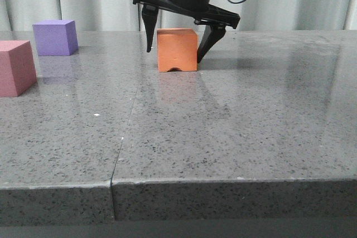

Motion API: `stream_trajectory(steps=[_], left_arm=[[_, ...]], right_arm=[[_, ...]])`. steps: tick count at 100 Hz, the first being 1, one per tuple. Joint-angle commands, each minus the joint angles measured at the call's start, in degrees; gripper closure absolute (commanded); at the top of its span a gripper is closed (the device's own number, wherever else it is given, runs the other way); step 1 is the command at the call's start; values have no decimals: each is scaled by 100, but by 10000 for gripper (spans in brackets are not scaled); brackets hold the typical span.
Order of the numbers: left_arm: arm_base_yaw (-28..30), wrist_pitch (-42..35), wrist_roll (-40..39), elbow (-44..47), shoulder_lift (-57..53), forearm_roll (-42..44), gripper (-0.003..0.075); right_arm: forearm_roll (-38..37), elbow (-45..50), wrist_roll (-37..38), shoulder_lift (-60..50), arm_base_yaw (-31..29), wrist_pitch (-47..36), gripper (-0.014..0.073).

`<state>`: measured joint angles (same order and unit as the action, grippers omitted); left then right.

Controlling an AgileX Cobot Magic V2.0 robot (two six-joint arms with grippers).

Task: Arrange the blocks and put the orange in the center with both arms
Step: 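Carry the orange cube with the right gripper to the table center and lower it, then open the right gripper and lift it away from the orange cube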

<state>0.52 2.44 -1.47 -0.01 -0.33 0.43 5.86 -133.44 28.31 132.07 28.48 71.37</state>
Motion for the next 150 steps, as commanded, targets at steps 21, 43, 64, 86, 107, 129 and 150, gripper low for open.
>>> stream_trajectory(steps=[21, 43, 64, 86, 107, 129, 150], left_arm=[[11, -459, 3, 234, -165, -43, 741], [11, -459, 3, 234, -165, -43, 741], [11, -459, 3, 234, -165, -43, 741], [11, -459, 3, 234, -165, -43, 741], [11, -459, 3, 234, -165, -43, 741], [11, -459, 3, 234, -165, -43, 741], [11, -459, 3, 234, -165, -43, 741]], right_arm=[[-45, -260, -19, -676, -8, 497, -51], [-83, -260, -27, -1050, -8, 507, -50], [-124, -247, -217, -1464, -8, 507, 96], [-118, -220, -521, -1772, -8, 507, 535], [-221, 143, -716, -2189, 0, 502, 663], [-350, 1164, -881, -2891, 0, 422, 663], [-313, 2631, -992, -3876, 9, -317, 663]])
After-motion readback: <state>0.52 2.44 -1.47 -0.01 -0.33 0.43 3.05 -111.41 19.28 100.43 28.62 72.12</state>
